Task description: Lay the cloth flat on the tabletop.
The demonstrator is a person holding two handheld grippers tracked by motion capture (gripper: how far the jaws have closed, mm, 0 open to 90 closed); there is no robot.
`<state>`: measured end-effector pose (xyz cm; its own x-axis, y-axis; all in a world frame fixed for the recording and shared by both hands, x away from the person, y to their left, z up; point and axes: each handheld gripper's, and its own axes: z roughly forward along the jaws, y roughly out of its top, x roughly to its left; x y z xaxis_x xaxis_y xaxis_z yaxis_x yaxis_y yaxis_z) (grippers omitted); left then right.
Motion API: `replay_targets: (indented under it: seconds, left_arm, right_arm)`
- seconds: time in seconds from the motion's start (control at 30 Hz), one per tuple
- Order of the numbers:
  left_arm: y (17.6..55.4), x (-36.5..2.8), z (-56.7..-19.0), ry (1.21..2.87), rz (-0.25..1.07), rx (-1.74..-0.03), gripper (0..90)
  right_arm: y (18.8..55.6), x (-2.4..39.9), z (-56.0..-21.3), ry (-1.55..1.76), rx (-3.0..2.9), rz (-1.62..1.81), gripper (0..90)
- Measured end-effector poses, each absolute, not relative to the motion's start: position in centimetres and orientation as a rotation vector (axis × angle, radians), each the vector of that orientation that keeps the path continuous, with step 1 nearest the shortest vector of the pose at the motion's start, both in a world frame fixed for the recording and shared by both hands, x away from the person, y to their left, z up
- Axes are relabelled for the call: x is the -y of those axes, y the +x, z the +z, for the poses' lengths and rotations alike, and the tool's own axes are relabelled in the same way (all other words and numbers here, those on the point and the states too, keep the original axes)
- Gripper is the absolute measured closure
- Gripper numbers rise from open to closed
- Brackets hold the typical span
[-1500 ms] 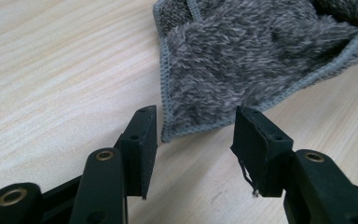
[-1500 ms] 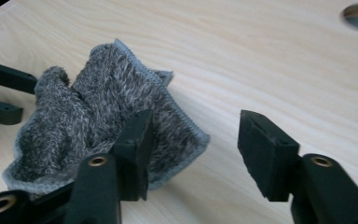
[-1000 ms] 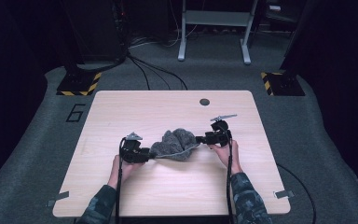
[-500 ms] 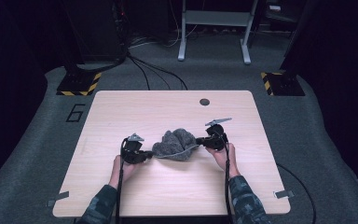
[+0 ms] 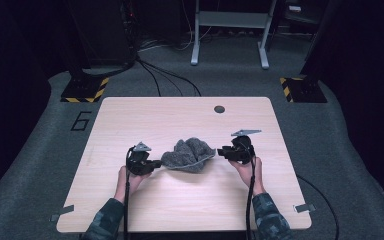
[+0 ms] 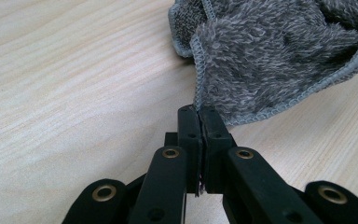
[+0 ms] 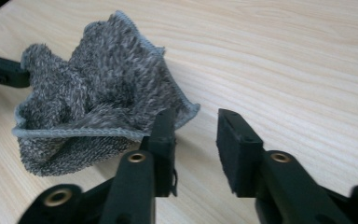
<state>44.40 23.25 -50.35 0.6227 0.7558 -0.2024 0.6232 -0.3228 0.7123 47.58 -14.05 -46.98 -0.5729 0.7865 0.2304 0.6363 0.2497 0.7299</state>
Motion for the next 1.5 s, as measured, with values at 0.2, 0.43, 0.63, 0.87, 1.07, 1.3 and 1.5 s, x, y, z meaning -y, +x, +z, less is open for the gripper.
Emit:
replay_targets:
  seconds: [0.2, 0.43, 0.63, 0.87, 1.07, 1.3, 1.5]
  left_arm:
    - [44.5, -23.0, -50.5, 2.045, 0.203, -1.080, 88.3]
    - [44.5, -23.2, -50.6, 2.047, 0.199, -1.086, 88.4]
    - [44.4, -23.7, -50.6, 2.034, 0.204, -1.093, 88.3]
    - [44.1, -24.4, -50.3, 2.005, 0.203, -1.092, 88.9]
    - [43.9, -24.7, -49.7, 1.980, 0.213, -1.093, 88.9]
    - [43.9, -24.6, -47.9, 1.963, 0.243, -1.062, 88.8]
    - [44.0, -24.4, -49.0, 2.020, 0.216, -1.090, 88.4]
  right_arm:
    - [48.4, 13.7, -47.2, 1.419, -2.304, 1.244, 49.7]
    - [50.8, 11.5, -48.5, 1.487, -2.396, 1.188, 47.5]
    - [50.4, 11.3, -49.3, 1.479, -2.427, 1.204, 66.8]
    - [48.6, 12.7, -48.0, 1.410, -2.351, 1.221, 86.6]
    - [47.6, 12.8, -47.4, 1.355, -2.341, 1.264, 70.4]
    - [47.5, 12.4, -48.2, 1.429, -2.322, 1.260, 49.5]
    - [49.0, 9.9, -49.6, 1.398, -2.376, 1.083, 51.2]
